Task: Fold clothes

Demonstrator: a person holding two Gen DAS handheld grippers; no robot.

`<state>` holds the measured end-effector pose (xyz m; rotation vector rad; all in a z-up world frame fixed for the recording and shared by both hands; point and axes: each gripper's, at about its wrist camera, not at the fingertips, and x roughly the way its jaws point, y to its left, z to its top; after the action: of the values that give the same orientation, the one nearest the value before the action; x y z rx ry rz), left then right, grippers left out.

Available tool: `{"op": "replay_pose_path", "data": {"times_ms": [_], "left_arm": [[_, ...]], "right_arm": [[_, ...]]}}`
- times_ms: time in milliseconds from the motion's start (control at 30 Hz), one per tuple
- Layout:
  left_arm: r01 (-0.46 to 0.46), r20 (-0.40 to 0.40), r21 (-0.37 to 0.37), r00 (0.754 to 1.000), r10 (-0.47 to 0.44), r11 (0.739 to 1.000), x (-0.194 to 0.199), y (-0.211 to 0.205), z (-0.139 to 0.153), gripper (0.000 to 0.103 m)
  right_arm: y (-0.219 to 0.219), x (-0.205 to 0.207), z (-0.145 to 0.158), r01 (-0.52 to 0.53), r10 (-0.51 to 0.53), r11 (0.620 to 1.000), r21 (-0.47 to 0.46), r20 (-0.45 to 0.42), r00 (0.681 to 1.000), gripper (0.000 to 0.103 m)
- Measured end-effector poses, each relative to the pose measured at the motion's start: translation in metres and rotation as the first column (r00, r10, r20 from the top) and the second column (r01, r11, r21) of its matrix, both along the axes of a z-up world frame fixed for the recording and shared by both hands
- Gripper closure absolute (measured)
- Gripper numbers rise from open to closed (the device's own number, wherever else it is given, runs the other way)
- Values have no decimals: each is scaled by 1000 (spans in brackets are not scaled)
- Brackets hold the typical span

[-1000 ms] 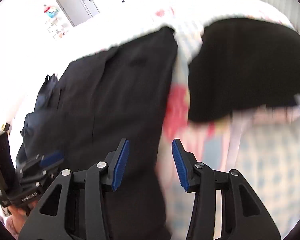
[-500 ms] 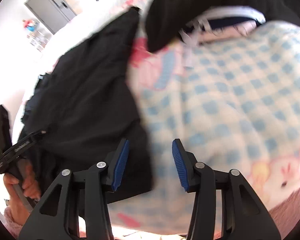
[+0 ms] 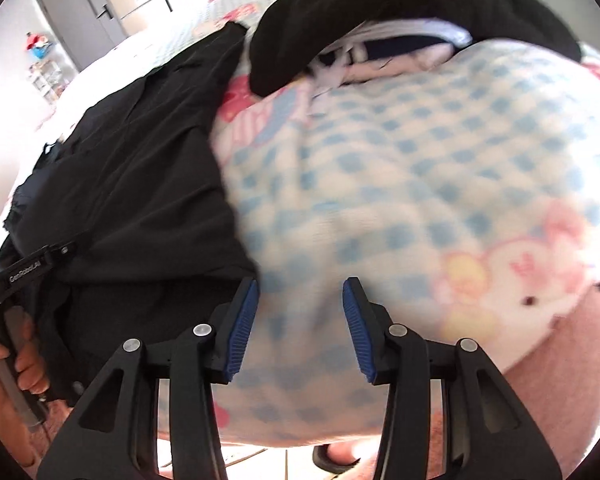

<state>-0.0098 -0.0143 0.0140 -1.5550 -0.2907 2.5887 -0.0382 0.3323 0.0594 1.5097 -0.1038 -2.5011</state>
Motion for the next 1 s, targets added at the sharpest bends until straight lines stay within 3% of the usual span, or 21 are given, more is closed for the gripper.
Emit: {"op": "replay_pose_path", "data": {"times_ms": [33, 100, 167, 233, 267, 367, 467, 533, 567, 700, 767, 833, 867, 933, 1000], "left_arm": [[-4, -6, 8, 1000, 4, 1000, 2, 0, 3, 48], [5, -41, 51, 999, -3, 999, 7, 1, 10, 48], [68, -101, 148, 993, -53, 987, 11, 8, 18, 48], [81, -117, 190, 991, -60, 978, 6, 15, 19, 48], [78, -110, 188, 992, -58, 979, 4, 18, 17, 47], [31, -16, 53, 999, -31, 998, -3, 18, -2, 48], [18, -60, -21, 998, -20, 1000, 12, -5, 0, 50], [7, -103, -31, 995, -10, 999, 22, -26, 4, 50], [0, -107, 5, 994, 1, 1000, 25, -36, 6, 52], [16, -130, 162, 991, 5, 987, 40, -51, 18, 51], [53, -150, 191, 988, -25, 980, 51, -43, 24, 49], [80, -121, 120, 991, -65, 990, 56, -30, 20, 43], [81, -80, 55, 994, -76, 995, 58, -26, 12, 43], [60, 20, -50, 998, -59, 997, 61, -25, -10, 44], [50, 32, -56, 998, -48, 997, 74, -29, -17, 44]], "right_arm": [[6, 2, 4, 25, -25, 1000, 17, -15, 1000, 61], [13, -5, 4, -2, 3, 998, -69, 4, 1000, 61], [-3, -7, 10, -70, 68, 986, -149, -12, 998, 56], [-19, -4, 18, -148, 142, 971, -186, -43, 989, 52], [-29, -6, 15, -167, 162, 968, -186, -43, 986, 52], [-52, -19, -18, -180, 185, 975, -128, 34, 982, 54], [-51, -13, -36, -167, 164, 986, 21, 86, 983, 59], [-54, 1, -14, -162, 161, 985, 67, 24, 987, 58], [-57, 9, -1, -159, 160, 983, 87, -11, 987, 57], [-73, 19, 20, -257, 257, 966, 7, -87, 963, 56], [-82, 20, 13, -293, 291, 955, -42, -59, 955, 56], [-104, 7, -9, -330, 329, 941, -71, -28, 944, 55], [-113, 6, -21, -359, 359, 931, -70, -13, 933, 50], [-124, 13, -52, -402, 402, 916, -8, 49, 914, 47], [-123, 23, -58, -397, 396, 917, 25, 45, 917, 47]]}}
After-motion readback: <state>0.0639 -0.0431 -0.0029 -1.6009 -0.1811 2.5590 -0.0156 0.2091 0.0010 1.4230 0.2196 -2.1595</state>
